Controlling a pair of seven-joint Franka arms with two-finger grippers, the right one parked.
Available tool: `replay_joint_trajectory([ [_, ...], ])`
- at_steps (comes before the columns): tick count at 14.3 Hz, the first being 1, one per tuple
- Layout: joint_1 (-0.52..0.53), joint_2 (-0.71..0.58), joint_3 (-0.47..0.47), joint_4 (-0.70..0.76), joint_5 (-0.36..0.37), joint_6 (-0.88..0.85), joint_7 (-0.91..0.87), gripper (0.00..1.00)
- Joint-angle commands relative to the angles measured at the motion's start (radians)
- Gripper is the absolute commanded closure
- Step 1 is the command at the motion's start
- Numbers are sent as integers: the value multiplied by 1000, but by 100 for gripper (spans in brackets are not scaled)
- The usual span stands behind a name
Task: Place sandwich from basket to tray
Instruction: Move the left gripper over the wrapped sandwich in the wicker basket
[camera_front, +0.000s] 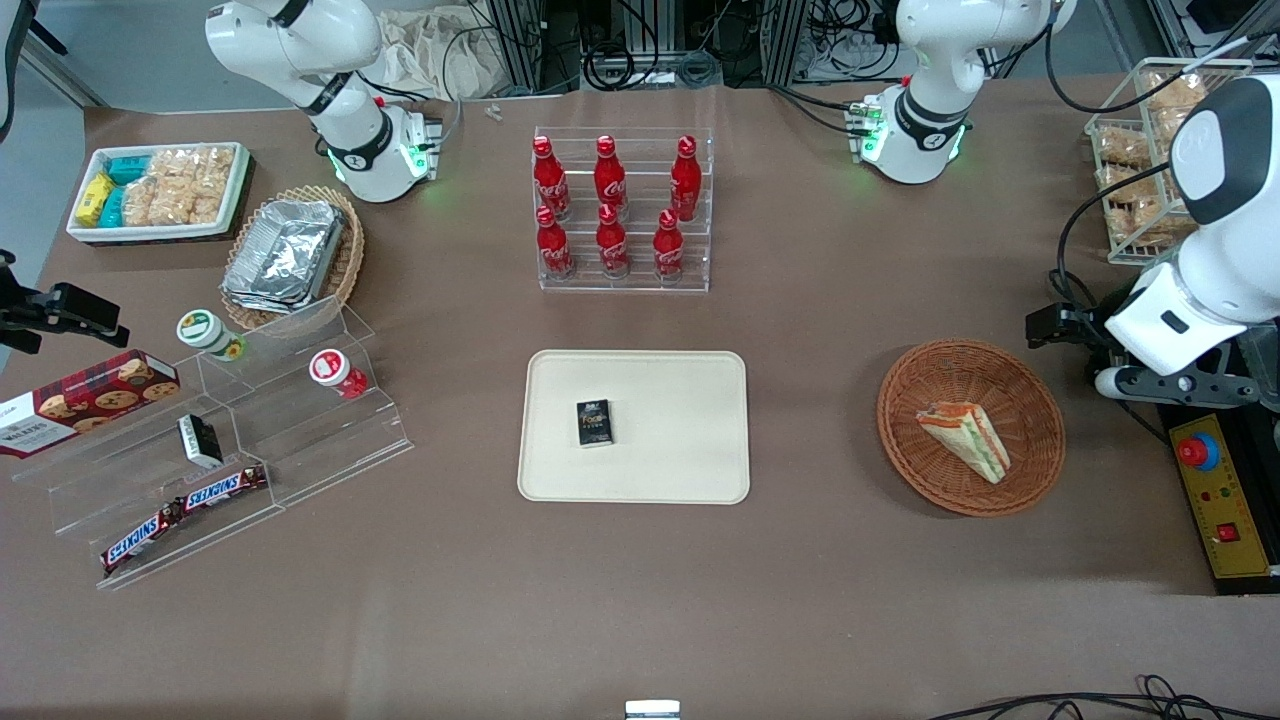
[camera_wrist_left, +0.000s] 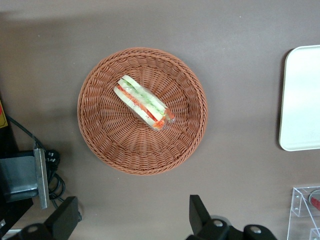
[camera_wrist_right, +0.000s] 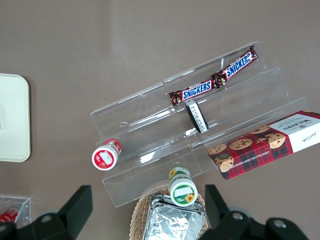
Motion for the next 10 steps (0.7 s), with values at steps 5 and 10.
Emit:
replay_joint_trajectory([
  [5, 12, 35, -12, 19, 3, 4, -62, 0],
  [10, 22, 81, -9, -88, 3, 175, -590, 0],
])
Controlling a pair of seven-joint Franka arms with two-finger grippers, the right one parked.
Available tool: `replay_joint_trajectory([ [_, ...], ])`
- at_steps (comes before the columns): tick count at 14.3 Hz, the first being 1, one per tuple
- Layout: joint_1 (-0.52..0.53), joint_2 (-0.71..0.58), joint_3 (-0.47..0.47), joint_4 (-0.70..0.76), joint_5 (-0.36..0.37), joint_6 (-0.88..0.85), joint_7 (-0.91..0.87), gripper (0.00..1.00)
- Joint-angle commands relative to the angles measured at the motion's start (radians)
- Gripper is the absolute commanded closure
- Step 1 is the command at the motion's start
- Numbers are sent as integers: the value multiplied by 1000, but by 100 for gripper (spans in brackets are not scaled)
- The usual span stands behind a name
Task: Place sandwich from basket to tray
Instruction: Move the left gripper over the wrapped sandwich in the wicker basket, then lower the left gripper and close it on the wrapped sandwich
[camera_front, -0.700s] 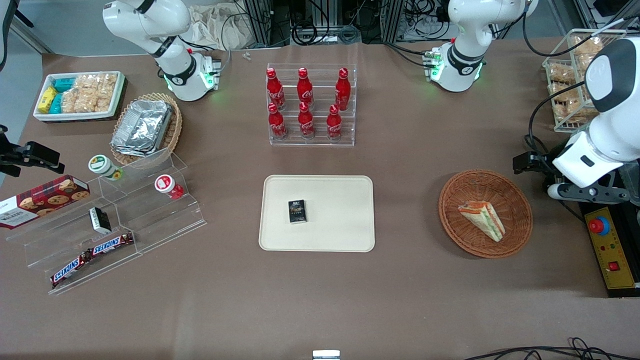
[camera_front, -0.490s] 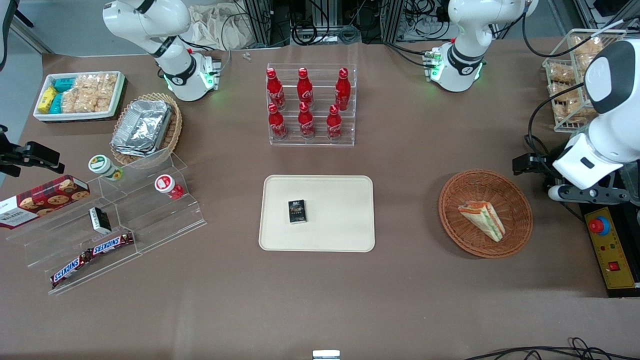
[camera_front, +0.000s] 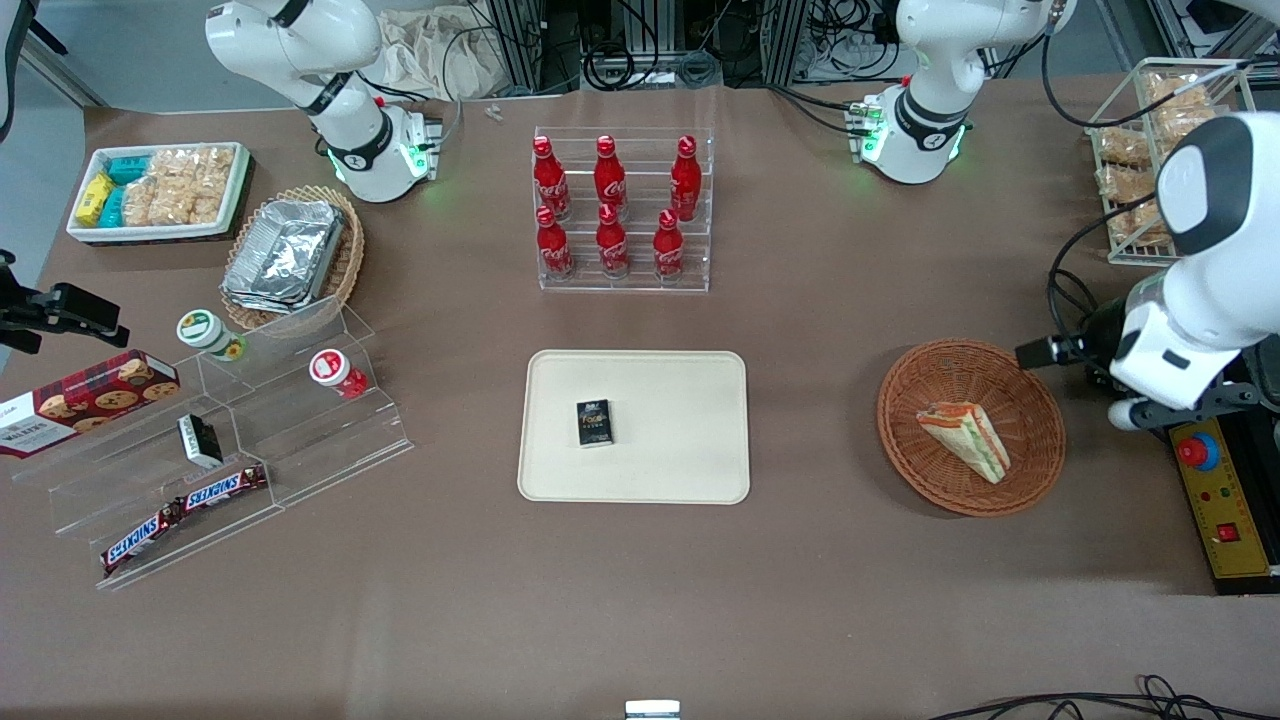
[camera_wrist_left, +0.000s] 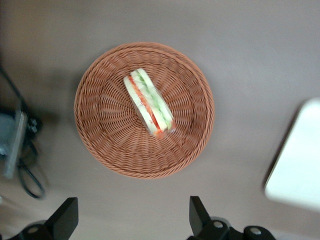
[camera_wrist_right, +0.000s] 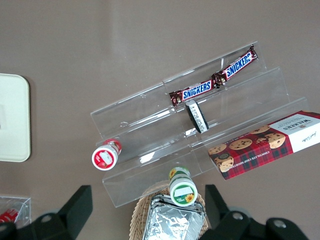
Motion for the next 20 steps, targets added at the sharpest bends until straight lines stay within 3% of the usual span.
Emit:
replay_joint_trajectory([
  [1, 13, 9, -9, -111, 4, 158, -199, 0],
  [4, 15, 38, -7, -211, 25, 347, -379, 0],
  [7, 10, 101, -7, -225, 36, 411, -485, 0],
  [12, 4, 168, -7, -229, 36, 486, -559, 0],
  [20, 15, 171, -4, -338, 59, 578, -562, 0],
])
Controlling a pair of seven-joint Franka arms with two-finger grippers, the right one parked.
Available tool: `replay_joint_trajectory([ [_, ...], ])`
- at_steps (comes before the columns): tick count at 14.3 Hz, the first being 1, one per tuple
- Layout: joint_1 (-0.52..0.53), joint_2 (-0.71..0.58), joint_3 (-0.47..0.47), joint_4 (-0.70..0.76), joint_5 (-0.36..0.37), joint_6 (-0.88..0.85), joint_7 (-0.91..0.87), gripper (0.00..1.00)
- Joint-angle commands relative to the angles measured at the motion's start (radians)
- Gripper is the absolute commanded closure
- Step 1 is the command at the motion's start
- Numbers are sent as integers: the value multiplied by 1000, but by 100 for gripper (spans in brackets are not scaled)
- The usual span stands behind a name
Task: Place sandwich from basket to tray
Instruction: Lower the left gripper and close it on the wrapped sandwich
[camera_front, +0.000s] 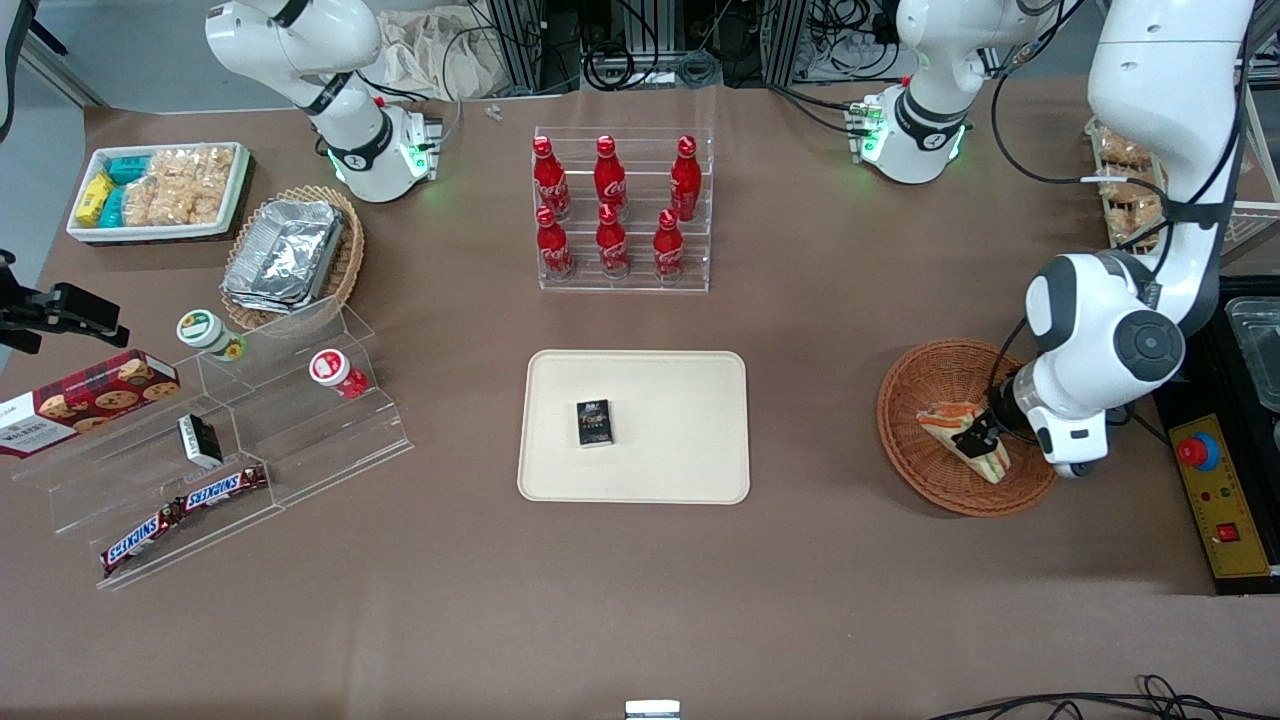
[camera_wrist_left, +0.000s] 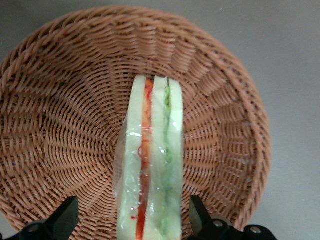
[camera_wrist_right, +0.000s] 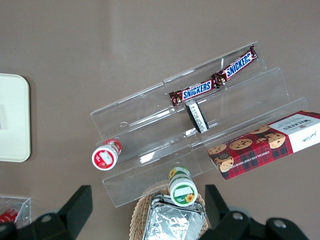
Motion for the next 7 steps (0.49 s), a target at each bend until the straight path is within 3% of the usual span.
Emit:
replay_joint_trajectory([
  [1, 9, -8, -6, -28, 27, 34, -27, 0],
  [3, 9, 7, -6, -28, 27, 52, -27, 0],
  [4, 9, 16, -6, -19, 24, 63, -35, 22],
  [5, 9, 16, -6, -17, 26, 63, -56, 66],
  [6, 9, 13, -8, -19, 26, 63, -67, 100],
  [7, 9, 15, -6, -20, 26, 63, -70, 100],
])
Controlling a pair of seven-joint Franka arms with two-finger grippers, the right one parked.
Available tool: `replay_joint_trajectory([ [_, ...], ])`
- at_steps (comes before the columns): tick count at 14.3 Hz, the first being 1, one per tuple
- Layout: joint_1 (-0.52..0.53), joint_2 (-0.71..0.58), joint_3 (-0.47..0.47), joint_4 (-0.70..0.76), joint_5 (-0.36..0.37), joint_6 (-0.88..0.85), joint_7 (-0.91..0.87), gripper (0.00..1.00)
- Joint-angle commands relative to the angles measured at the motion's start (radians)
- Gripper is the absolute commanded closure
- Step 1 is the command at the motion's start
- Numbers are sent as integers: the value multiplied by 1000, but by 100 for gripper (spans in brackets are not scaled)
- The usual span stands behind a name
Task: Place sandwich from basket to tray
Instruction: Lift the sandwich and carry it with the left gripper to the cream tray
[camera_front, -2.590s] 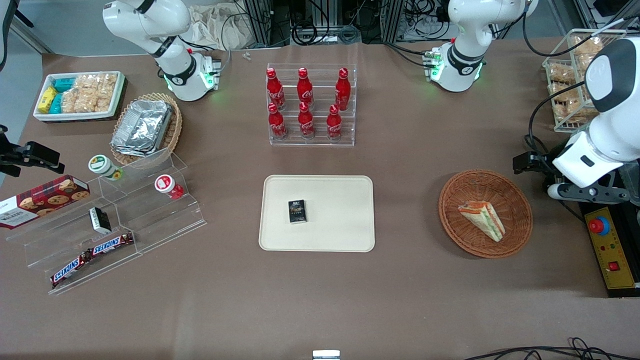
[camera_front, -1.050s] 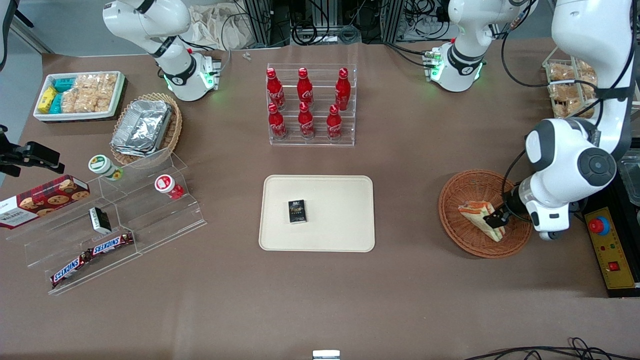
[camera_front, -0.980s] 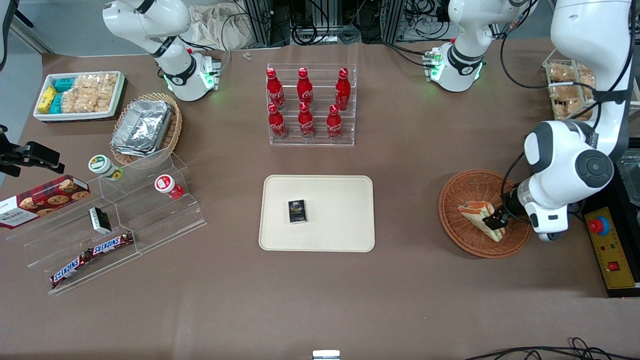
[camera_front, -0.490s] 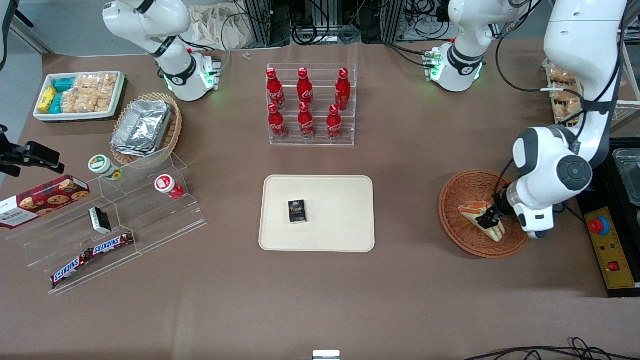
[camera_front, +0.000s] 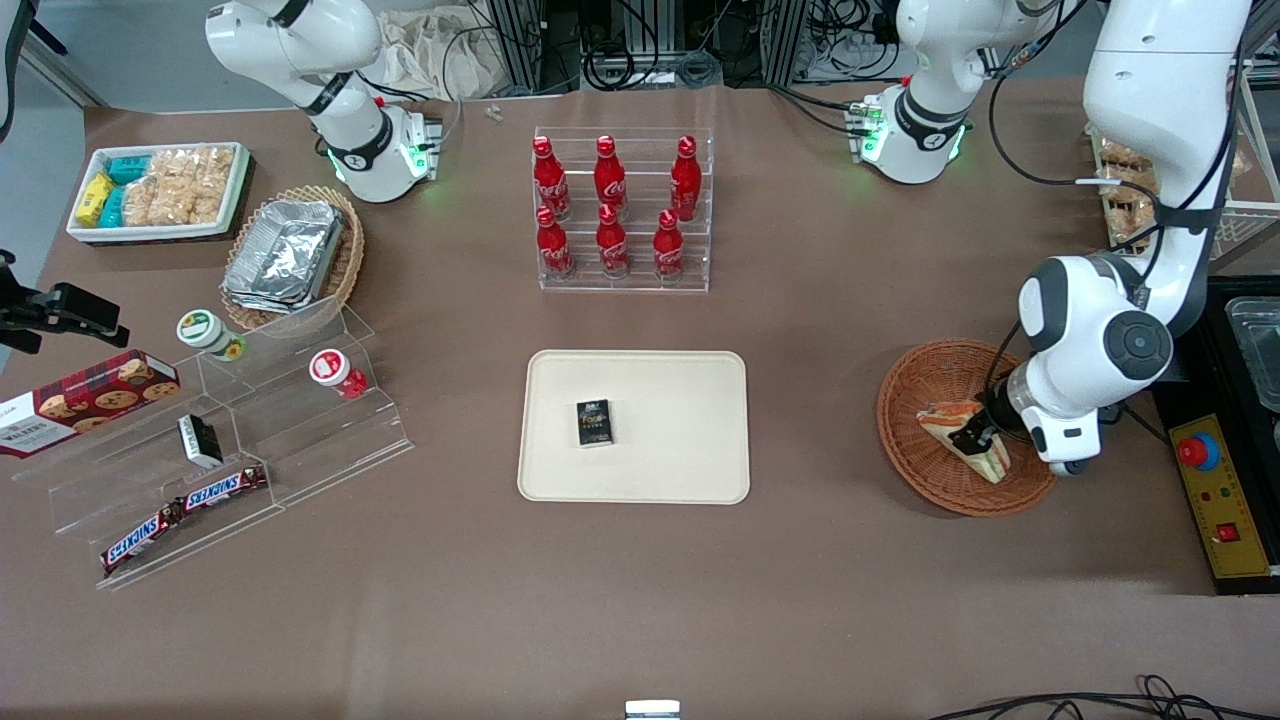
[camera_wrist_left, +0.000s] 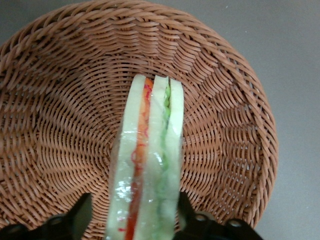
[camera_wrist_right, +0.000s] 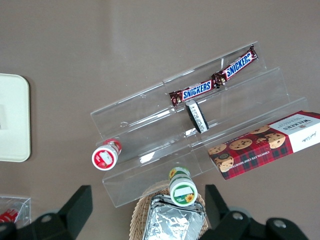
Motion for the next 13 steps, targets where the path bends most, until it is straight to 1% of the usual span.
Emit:
replay_joint_trajectory([
  [1, 7, -1, -6, -7, 26, 26, -50, 100],
  [4, 7, -13, -9, 18, 26, 20, -50, 100],
  [6, 3, -11, -14, 83, 26, -31, -35, 100],
  [8, -2, 1, -40, 230, 26, -190, -29, 100],
  [10, -2, 6, -77, 375, 20, -371, 52, 100],
  [12, -2, 42, -159, 526, 18, -532, 143, 100],
  [13, -5, 71, -208, 592, 23, -581, 177, 100],
])
